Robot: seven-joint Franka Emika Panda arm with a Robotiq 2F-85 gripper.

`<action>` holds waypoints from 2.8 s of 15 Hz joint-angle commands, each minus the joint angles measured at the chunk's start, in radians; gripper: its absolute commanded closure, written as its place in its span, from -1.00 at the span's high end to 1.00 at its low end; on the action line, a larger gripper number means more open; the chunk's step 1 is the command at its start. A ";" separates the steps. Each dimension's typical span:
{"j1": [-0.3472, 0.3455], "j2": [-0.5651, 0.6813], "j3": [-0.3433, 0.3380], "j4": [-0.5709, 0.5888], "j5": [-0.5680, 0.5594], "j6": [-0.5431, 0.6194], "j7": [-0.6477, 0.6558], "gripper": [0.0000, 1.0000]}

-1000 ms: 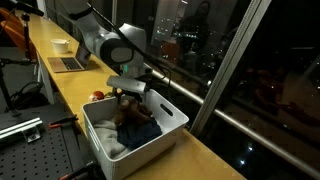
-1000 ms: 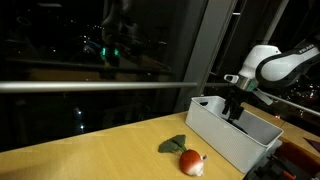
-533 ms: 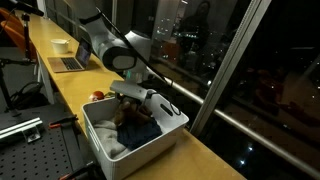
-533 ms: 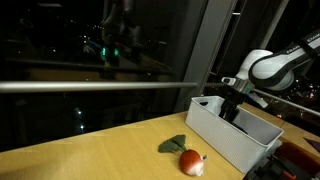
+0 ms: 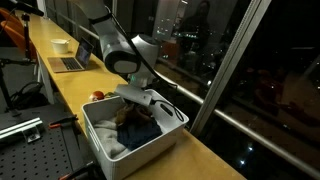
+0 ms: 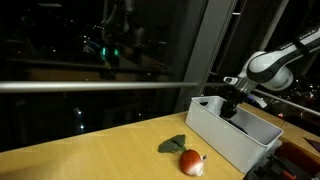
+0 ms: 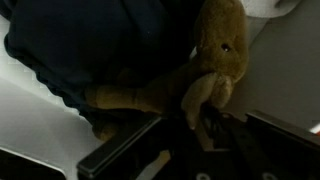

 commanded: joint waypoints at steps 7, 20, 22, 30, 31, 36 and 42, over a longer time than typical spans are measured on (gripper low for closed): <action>0.037 -0.335 -0.066 -0.146 -0.023 -0.117 0.047 -0.98; 0.374 -0.528 0.051 0.110 -0.428 -0.504 0.502 -0.98; 0.397 -0.490 0.057 0.150 -0.447 -0.528 0.507 -0.98; 0.415 -0.339 0.056 0.208 -0.424 -0.513 0.485 -0.28; 0.412 -0.328 0.054 0.207 -0.424 -0.510 0.484 -0.11; 0.364 -0.339 0.012 0.154 -0.415 -0.491 0.451 0.61; 0.253 -0.350 -0.101 0.062 -0.494 -0.369 0.326 1.00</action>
